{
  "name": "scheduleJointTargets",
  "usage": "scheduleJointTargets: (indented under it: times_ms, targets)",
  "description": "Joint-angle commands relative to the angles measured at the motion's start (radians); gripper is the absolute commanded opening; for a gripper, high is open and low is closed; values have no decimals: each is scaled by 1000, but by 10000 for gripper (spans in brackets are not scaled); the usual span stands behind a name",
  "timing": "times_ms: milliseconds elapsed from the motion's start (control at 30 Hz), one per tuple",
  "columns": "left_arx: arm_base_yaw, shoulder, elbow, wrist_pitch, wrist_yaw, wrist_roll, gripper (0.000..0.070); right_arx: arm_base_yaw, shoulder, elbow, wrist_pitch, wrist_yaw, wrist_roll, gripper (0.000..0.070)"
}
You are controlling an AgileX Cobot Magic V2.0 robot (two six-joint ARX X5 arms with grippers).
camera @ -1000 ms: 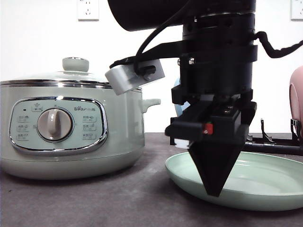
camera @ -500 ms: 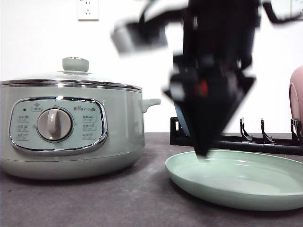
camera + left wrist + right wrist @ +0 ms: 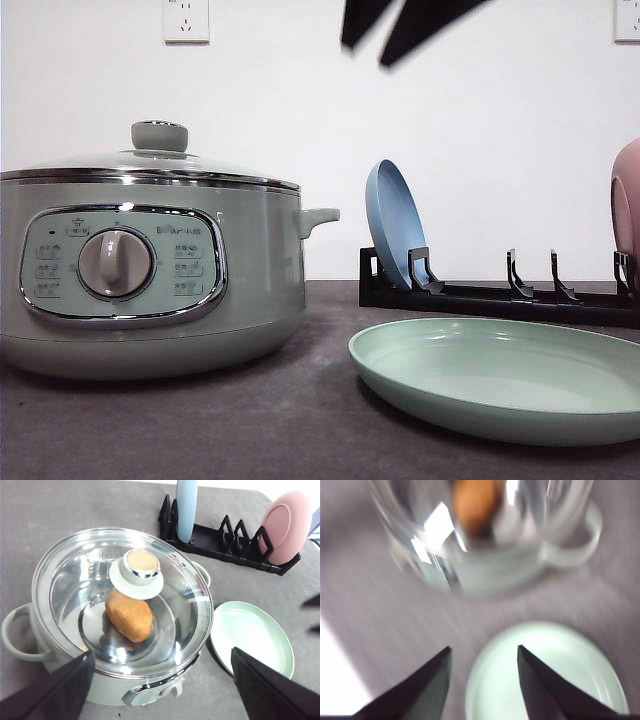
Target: Transfer potato from steamer to green plate
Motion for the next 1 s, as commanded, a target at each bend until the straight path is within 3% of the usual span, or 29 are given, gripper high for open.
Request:
scheduleJointTargets:
  times_ms: [0,133,233,767,967]
  targets:
    - [-2,6,25,7,5,12,556,-21,3,29,14,-102,-12,261]
    - [-2,6,25,8,5,12,556,-88,-10,46,28,-281,-12,261]
    - [-2,6,25,8,5,12,556,-117,-12,47,26,-351,-12,261]
    - [-2,20,31,20,5,-16,556,-126,-11,47,21,-357,-13,261]
    - [-24,146,162,-16,-1,-22,556,-126,-11,47,18,-357,-13,261]
